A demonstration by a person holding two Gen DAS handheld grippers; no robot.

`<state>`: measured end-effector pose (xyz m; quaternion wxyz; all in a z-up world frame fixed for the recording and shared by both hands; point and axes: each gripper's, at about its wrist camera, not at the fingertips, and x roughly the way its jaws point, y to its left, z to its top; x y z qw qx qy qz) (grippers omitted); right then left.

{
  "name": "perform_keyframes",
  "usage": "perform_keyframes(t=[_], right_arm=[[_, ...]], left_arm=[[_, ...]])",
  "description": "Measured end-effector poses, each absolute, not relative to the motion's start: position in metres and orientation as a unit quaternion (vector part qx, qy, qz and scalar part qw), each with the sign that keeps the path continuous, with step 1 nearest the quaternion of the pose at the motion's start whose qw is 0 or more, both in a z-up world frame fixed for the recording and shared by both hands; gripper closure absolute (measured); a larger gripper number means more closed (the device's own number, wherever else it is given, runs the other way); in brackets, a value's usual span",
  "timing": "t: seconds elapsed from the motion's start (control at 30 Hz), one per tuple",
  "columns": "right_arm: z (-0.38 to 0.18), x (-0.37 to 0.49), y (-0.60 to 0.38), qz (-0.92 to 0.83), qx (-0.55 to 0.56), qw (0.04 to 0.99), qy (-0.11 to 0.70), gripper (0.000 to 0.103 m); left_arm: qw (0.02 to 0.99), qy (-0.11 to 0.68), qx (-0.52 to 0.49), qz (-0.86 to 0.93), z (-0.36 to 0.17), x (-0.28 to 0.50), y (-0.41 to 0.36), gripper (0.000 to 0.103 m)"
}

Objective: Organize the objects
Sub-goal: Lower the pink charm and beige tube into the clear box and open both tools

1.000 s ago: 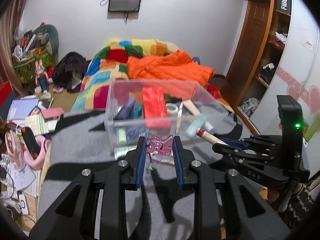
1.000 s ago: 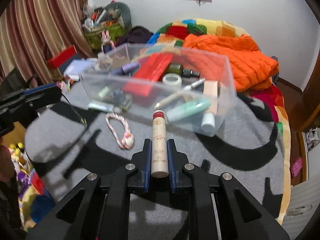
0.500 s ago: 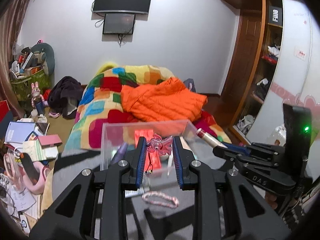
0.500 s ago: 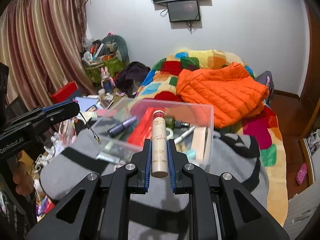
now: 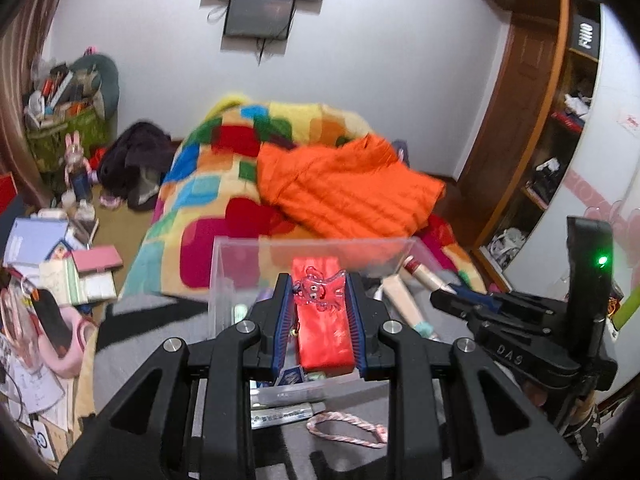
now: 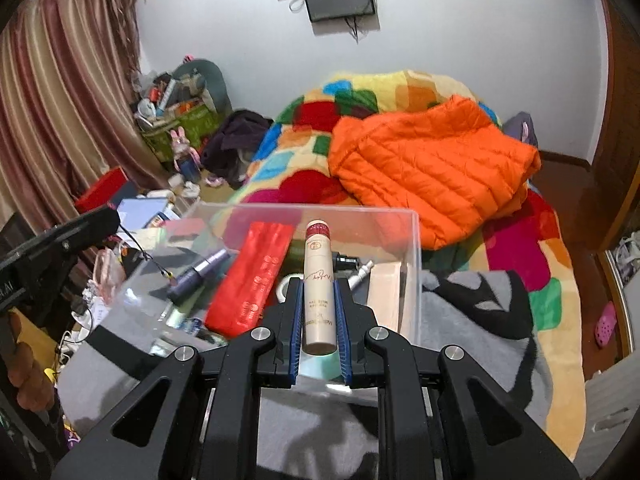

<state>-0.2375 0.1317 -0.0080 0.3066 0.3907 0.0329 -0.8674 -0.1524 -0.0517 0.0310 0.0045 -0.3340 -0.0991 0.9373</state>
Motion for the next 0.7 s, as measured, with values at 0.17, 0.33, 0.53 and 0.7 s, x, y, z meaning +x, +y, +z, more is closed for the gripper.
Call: perform_keyframes(t=[0.17,0.33,0.53,0.7], right_arm=[[-0.026,-0.244,0.118,-0.861,0.409,0.299,0.054,0.089],[-0.035,-0.245,0.110,-0.859,0.415,0.291,0.074,0.089],[-0.027,-0.240,0.114,-0.859,0.414,0.294,0.067,0.078],[-0.007,-0.223,0.122,-0.859,0.398,0.317,0.055,0.076]], left_arm=[[0.005,-0.115,-0.382,0.917,-0.006,-0.172,-0.061,0.077],[0.001,-0.117,-0.402,0.908,-0.024,-0.179,-0.063,0.077],[0.007,-0.108,-0.392,0.913,-0.014,-0.168,-0.060,0.076],[0.006,-0.081,-0.367,0.927,0.006,-0.145,-0.057,0.056]])
